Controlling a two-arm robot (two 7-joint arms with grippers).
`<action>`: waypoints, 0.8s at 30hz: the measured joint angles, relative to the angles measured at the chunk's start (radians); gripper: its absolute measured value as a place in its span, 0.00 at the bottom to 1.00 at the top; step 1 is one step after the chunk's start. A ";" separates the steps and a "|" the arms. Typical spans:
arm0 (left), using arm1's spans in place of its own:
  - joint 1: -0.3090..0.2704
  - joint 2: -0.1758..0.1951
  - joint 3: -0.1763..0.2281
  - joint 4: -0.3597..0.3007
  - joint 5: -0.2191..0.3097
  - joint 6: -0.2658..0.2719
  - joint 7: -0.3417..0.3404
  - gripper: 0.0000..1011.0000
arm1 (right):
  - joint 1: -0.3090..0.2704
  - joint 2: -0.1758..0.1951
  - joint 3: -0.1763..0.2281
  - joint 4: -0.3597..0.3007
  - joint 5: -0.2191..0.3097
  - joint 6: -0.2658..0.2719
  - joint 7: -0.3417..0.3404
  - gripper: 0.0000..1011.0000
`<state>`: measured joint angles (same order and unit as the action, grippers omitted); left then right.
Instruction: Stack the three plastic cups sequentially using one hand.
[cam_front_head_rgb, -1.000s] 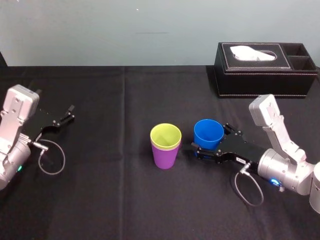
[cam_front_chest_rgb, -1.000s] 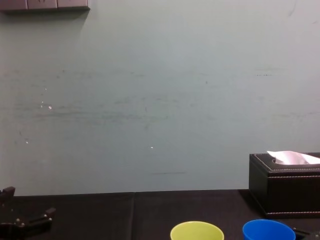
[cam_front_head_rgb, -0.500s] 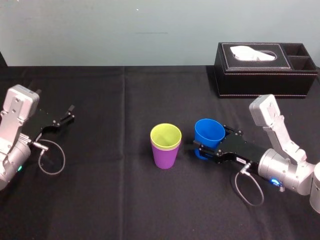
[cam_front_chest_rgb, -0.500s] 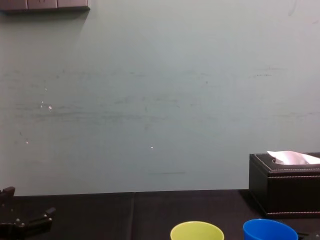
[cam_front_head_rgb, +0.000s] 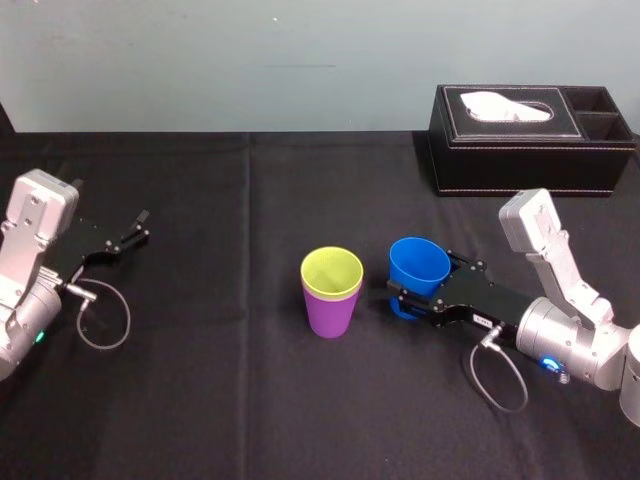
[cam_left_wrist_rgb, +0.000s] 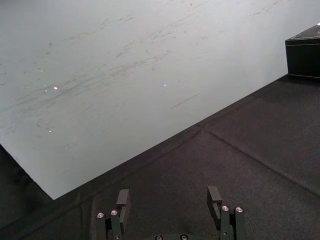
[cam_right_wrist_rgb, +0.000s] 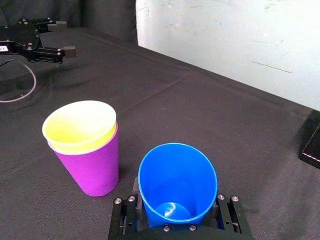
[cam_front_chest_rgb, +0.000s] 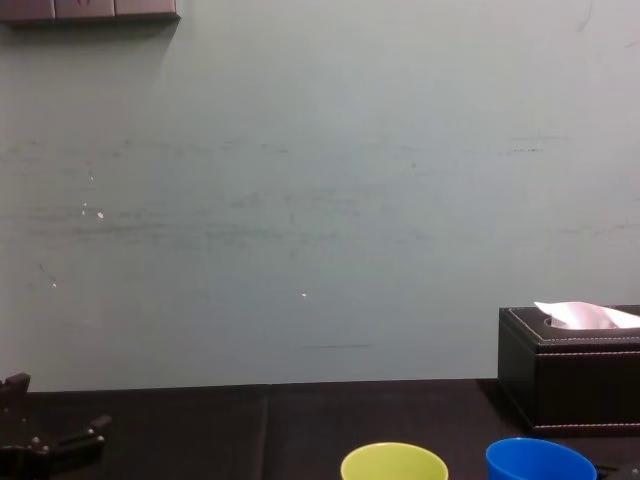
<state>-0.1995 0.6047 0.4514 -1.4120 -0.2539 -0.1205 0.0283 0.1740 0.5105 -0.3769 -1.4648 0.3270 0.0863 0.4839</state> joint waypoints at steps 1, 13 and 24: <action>0.000 0.000 0.000 0.000 0.000 0.000 0.000 1.00 | 0.000 0.000 0.000 0.000 0.000 0.000 0.000 0.72; 0.000 0.000 0.000 0.000 0.000 0.000 0.000 1.00 | -0.042 0.023 0.033 -0.082 0.010 0.018 -0.032 0.72; 0.000 0.000 0.000 0.000 0.000 0.000 0.000 1.00 | -0.074 0.067 0.071 -0.246 0.042 0.093 -0.043 0.72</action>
<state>-0.1995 0.6047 0.4514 -1.4120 -0.2539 -0.1206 0.0283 0.1005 0.5773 -0.3063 -1.7106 0.3690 0.1794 0.4411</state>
